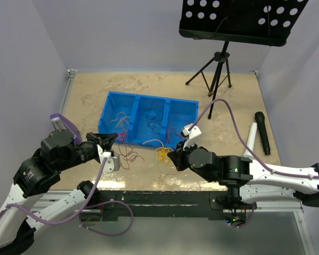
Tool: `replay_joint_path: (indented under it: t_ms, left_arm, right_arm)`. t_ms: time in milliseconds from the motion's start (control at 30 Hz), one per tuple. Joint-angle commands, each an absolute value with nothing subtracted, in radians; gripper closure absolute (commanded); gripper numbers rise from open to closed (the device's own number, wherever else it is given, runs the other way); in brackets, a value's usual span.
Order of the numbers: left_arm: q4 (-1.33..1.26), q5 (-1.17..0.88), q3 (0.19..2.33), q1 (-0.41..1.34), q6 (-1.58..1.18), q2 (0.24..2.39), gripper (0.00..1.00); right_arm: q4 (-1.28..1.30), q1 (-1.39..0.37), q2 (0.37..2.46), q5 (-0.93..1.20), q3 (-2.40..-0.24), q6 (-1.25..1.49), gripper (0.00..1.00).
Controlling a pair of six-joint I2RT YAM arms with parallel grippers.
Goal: Untangle the cables
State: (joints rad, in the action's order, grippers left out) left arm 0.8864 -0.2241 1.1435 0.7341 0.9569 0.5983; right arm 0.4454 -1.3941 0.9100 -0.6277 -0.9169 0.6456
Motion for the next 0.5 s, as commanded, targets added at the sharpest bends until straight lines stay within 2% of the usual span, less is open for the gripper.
replay_joint_path:
  t_ms: [0, 167, 300, 367, 467]
  left_arm:
    - [0.891, -0.23, 1.213, 0.732, 1.006, 0.598, 1.0]
    - [0.899, -0.229, 1.262, 0.732, 1.022, 0.607, 1.0]
    - [0.897, -0.23, 1.288, 0.732, 1.025, 0.612, 1.0]
    - [0.897, -0.235, 1.292, 0.732, 1.023, 0.614, 1.0]
    - [0.902, -0.239, 1.29, 0.733, 1.022, 0.612, 1.0]
  right_arm:
    - [0.327, -1.394, 0.945, -0.526, -0.871, 0.672, 1.0]
    - [0.333, -1.396, 1.038, -0.502, -0.844, 0.673, 0.99]
    - [0.396, -1.394, 1.115, -0.541, -0.879, 0.689, 0.66]
    - [0.406, -1.394, 1.121, -0.569, -0.922, 0.683, 0.46]
    - [0.4, -1.394, 1.114, -0.62, -1.001, 0.646, 0.38]
